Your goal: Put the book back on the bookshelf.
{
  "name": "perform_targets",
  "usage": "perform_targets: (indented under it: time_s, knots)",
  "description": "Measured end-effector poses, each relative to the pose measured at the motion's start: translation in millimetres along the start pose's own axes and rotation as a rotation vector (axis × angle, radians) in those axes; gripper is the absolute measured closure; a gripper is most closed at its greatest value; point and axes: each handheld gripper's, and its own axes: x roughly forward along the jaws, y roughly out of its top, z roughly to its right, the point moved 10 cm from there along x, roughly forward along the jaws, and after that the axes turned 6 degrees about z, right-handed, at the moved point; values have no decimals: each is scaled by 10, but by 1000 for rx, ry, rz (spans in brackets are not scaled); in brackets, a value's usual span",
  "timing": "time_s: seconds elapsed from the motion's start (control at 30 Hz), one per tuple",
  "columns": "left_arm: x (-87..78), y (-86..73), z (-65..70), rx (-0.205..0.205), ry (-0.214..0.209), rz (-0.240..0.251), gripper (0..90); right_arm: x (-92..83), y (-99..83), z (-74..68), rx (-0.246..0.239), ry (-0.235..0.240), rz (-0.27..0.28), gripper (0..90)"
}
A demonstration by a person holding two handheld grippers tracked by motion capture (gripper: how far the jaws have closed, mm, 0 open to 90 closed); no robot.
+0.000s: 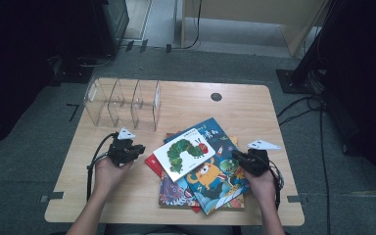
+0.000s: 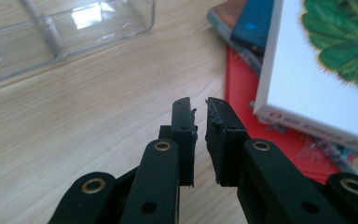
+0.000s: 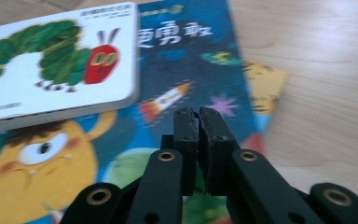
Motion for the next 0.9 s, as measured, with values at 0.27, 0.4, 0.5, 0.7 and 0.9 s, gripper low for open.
perform_targets:
  time_s: [0.27, 0.4, 0.5, 0.7, 0.9]
  knots:
    - [163, 86, 128, 7, -87, -36, 813, 69, -33, -286, 6, 57, -19, 889]
    - [202, 91, 173, 23, -119, -59, 833, 137, -66, -483, -4, 110, -44, 893]
    - [194, 77, 198, 10, -146, -74, 829, 166, -94, -527, -10, 118, -59, 893]
    - [148, 18, 346, 17, -195, -101, 819, 222, -122, -597, -15, 145, -77, 893]
    - [98, -5, 360, -24, -174, -115, 726, 266, -105, -637, -22, 173, -82, 896]
